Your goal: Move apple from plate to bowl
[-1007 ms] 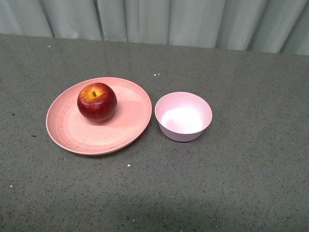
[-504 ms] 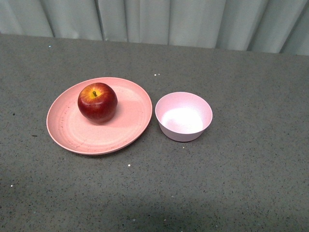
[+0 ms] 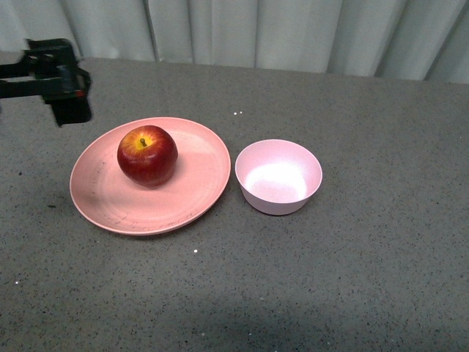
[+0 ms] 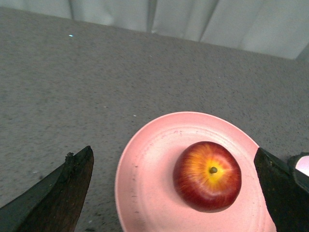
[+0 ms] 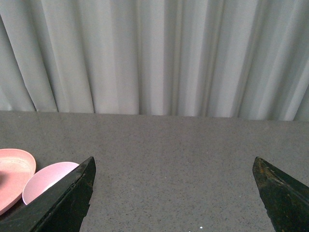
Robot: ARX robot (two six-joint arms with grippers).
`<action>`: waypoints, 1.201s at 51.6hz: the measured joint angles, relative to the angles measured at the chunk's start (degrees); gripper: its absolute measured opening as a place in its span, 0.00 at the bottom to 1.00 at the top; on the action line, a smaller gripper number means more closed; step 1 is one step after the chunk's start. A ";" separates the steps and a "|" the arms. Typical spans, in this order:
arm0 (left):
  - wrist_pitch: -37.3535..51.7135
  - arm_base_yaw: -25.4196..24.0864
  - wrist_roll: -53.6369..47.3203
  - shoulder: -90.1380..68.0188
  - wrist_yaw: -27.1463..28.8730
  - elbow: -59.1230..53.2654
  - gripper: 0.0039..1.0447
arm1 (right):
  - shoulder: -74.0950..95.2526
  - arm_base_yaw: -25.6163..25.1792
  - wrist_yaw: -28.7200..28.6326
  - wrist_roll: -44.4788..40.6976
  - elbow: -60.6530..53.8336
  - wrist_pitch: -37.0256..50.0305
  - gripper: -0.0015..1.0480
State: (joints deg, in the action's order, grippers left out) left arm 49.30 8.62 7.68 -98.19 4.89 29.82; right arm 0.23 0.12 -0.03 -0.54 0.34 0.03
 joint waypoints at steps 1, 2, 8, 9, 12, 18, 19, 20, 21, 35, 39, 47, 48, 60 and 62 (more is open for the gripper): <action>-0.37 0.52 -0.02 -1.27 -0.04 1.22 0.94 | 0.00 0.00 0.00 0.02 0.00 0.00 0.91; -0.70 1.07 -0.02 -2.49 -0.07 2.43 0.94 | 0.00 0.00 0.00 0.00 0.00 0.00 0.91; -1.99 3.80 -0.20 -11.21 1.55 10.32 0.94 | 0.00 0.00 -0.02 0.00 0.00 0.00 0.91; -2.51 4.11 -0.31 -12.76 1.75 11.74 0.94 | 0.00 0.00 0.00 0.02 0.00 0.00 0.91; -3.96 4.76 -0.39 -15.32 1.88 13.94 0.94 | 0.00 0.00 0.00 0.02 0.00 0.00 0.91; -5.33 5.40 -0.79 -17.73 1.95 15.98 0.94 | 0.00 0.00 0.00 0.02 0.00 0.00 0.91; -5.40 5.46 -0.96 -17.97 1.95 16.09 0.94 | 0.00 0.00 0.00 0.02 0.00 0.00 0.91; -5.40 5.57 -1.20 -18.34 1.88 16.28 0.94 | 0.00 0.00 0.00 0.02 0.00 0.00 0.91; -5.40 5.68 -1.46 -18.67 1.73 16.46 0.94 | 0.00 0.00 0.00 0.02 0.00 0.00 0.91; -8.57 6.12 -2.38 -21.73 -1.11 17.66 0.94 | 0.00 0.00 0.00 0.02 0.00 0.00 0.91; -9.75 6.32 -3.10 -22.34 -1.20 18.12 0.94 | 0.00 0.00 0.00 0.02 0.00 0.00 0.91; -9.25 6.62 -4.68 -24.09 -0.20 18.62 0.94 | 0.00 0.00 0.00 0.02 0.00 0.00 0.91; -9.33 6.67 -4.70 -24.28 0.09 18.67 0.94 | 0.00 0.00 0.00 0.00 0.00 0.00 0.91; -9.46 6.73 -5.14 -25.22 0.57 18.84 0.80 | 0.00 0.00 0.00 0.00 0.00 0.00 0.91; -9.44 6.73 -5.16 -25.22 0.59 18.84 0.78 | 0.00 0.00 0.00 0.02 0.00 0.00 0.91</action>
State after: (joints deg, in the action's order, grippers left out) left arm 39.86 15.35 2.52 -123.42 5.48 48.66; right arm 0.23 0.12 -0.03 -0.51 0.34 0.03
